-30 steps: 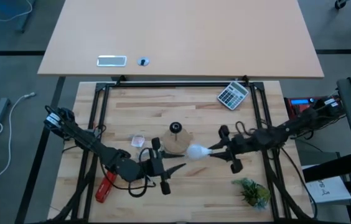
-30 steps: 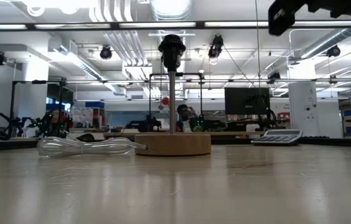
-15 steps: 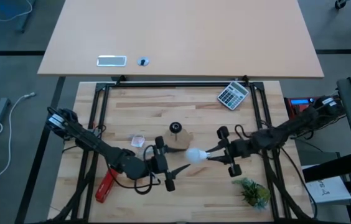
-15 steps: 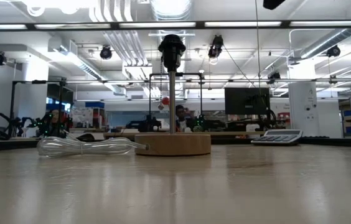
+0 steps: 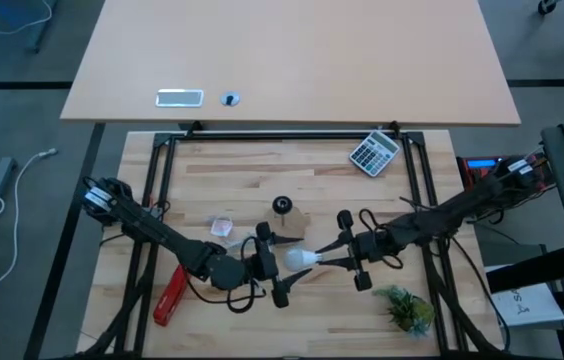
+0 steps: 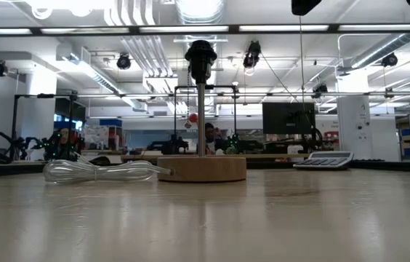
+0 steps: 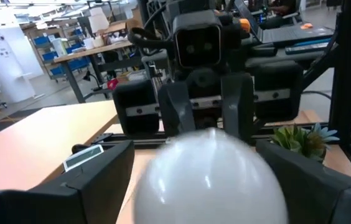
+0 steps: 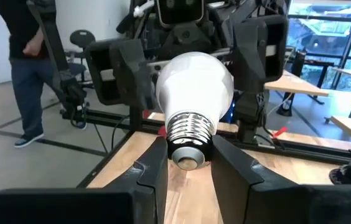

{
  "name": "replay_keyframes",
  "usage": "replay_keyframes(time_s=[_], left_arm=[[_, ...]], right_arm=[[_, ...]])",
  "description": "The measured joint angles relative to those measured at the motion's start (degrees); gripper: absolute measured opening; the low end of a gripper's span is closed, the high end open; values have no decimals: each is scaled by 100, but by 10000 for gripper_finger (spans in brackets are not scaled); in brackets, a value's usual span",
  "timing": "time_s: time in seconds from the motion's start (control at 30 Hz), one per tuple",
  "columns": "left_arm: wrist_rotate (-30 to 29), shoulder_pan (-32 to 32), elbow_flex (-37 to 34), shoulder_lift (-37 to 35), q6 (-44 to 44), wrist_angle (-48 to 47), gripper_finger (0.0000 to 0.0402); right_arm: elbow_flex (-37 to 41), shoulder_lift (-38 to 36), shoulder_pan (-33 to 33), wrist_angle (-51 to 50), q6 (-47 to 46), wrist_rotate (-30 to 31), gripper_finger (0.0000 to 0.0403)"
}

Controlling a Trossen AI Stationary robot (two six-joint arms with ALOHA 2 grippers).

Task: Screw lightbulb
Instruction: Insert the lightbulb into the brown lamp

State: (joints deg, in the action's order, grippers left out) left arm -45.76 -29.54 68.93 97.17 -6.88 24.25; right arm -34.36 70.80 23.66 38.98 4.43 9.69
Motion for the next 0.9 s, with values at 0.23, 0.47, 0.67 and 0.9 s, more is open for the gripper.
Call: replay_keyframes(time_s=[0.23, 0.47, 0.67, 0.9], left_arm=[[313, -2, 2, -7, 53, -44, 280], [326, 0, 4, -13, 152, -225, 246], [323, 5, 4, -13, 145, -229, 258], [313, 9, 2, -13, 141, -277, 239]], right_arm=[[-58, 58, 9, -27, 6, -25, 87], [-52, 17, 11, -55, 8, -50, 87], [-52, 21, 11, -50, 7, -53, 87], [-52, 12, 4, -267, -182, -56, 133]])
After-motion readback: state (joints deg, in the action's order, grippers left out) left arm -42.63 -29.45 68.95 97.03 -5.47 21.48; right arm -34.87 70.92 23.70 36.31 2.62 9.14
